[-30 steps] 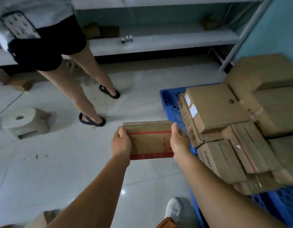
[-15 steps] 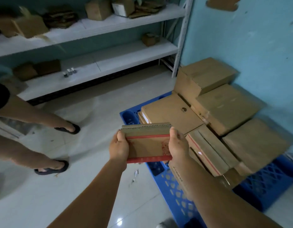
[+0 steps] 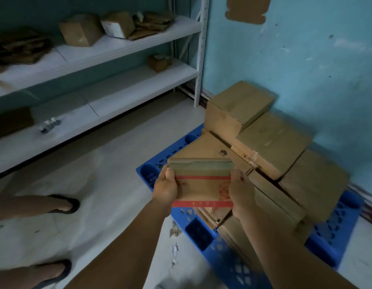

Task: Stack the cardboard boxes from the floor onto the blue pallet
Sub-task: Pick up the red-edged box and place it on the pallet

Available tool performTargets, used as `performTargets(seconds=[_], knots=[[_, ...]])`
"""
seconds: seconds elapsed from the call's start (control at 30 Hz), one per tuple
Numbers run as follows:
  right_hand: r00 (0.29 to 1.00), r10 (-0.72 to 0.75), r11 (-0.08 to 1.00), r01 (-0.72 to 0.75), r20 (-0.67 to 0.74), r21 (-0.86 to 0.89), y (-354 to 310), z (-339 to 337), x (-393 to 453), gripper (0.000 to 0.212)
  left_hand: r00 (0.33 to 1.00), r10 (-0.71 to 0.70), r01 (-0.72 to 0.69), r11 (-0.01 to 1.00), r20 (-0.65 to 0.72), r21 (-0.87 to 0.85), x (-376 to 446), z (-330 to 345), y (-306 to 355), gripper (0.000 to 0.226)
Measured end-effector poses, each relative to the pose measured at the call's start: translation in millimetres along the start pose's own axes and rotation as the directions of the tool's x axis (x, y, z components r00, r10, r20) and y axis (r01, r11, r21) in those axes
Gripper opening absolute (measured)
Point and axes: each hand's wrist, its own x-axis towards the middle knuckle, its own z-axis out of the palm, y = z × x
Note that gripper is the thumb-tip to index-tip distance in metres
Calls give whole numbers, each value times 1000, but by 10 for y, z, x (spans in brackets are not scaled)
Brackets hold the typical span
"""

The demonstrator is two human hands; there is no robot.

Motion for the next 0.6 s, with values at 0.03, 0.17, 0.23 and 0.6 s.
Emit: performTargets(seconds=[0.03, 0.17, 0.23, 0.6], knots=[[1000, 12, 1000, -12, -13, 10, -38, 72, 15, 33, 999, 21, -22, 1000, 28, 16, 87, -46, 48, 44], [997, 23, 1000, -22, -72, 9, -105, 299, 161, 37, 994, 17, -26, 996, 105, 86, 491, -121, 185, 44], [994, 46, 999, -45, -96, 9, -99, 345, 287, 37, 990, 4, -22, 991, 140, 131, 674, -62, 246, 44], [966, 219, 958, -185, -141, 218, -269, 399, 1271, 19, 974, -74, 33, 981, 214, 190, 1657, 590, 669, 41]])
